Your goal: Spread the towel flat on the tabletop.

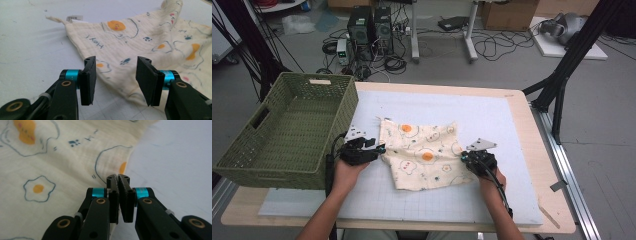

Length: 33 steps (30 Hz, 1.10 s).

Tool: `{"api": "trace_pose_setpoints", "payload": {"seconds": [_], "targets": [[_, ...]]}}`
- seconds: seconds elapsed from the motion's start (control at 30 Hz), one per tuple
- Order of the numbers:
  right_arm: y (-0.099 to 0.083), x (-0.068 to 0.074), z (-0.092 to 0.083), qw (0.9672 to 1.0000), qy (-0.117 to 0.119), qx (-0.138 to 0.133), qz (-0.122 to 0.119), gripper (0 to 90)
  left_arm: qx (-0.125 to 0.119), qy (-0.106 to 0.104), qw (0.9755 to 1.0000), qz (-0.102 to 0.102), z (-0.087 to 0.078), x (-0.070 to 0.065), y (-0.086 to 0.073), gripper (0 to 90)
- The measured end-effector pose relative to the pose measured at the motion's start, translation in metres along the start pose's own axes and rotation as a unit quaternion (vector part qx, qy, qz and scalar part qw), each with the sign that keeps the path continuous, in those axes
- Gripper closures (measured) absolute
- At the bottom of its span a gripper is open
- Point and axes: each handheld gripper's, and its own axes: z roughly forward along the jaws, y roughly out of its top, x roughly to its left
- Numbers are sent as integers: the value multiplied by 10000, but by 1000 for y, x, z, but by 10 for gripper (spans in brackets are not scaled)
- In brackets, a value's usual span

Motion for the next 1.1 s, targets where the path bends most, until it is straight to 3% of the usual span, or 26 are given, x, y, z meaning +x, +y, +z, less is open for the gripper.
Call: {"api": "trace_pose_setpoints", "payload": {"seconds": [0.1, 0.13, 0.17, 0.2, 0.27, 0.3, 0.47, 0.53, 0.67, 0.7, 0.77, 0.93, 1.03, 1.07, 1.1], "targets": [[-6, -15, -4, 9987, -430, 127, 239, 872, 25, -21, 10000, -9, 1, -1, 0, 511], [-6, -15, -4, 9987, -430, 127, 239, 872, 45, -38, 10000, -22, 1, -1, 0, 511], [-13, -26, -7, 9963, -663, 231, 486, 870, 54, -73, 10000, 3, 1, -2, 0, 513], [-16, -31, -9, 9953, -711, 250, 611, 864, 69, -99, 9999, 8, 1, -3, 0, 515], [-19, -35, -10, 9948, -674, 241, 729, 849, 31, -239, 9997, 0, 2, -7, -3, 526], [-22, -38, -14, 9947, -617, 144, 806, 786, 161, -386, 9991, 80, 5, -12, -6, 535], [-22, -38, -20, 9956, -454, -91, 818, 677, 306, -670, 9971, 188, 11, -24, -11, 540], [-21, -37, -25, 9954, -277, -328, 860, 620, 407, -812, 9954, 311, 15, -32, -12, 539], [-20, -34, -29, 9958, -146, -390, 819, 576, 487, -1006, 9924, 511, 22, -50, -12, 536], [-21, -33, -30, 9963, -97, -360, 770, 535, 541, -1061, 9907, 662, 27, -57, -11, 525], [-21, -32, -29, 9964, -79, -331, 775, 521, 548, -1084, 9899, 724, 29, -61, -11, 524], [-22, -32, -27, 9964, -16, -257, 806, 493, 738, -1203, 9832, 1158, 40, -83, -12, 523], [-22, -31, -26, 9965, 3, -237, 805, 492, 724, -1053, 9801, 1522, 44, -93, -14, 523], [-22, -31, -26, 9967, 5, -246, 779, 492, 712, -1038, 9795, 1571, 44, -93, -13, 545], [-23, -30, -25, 9967, 45, -223, 784, 492, 691, -1033, 9791, 1613, 43, -93, -14, 686]]}}
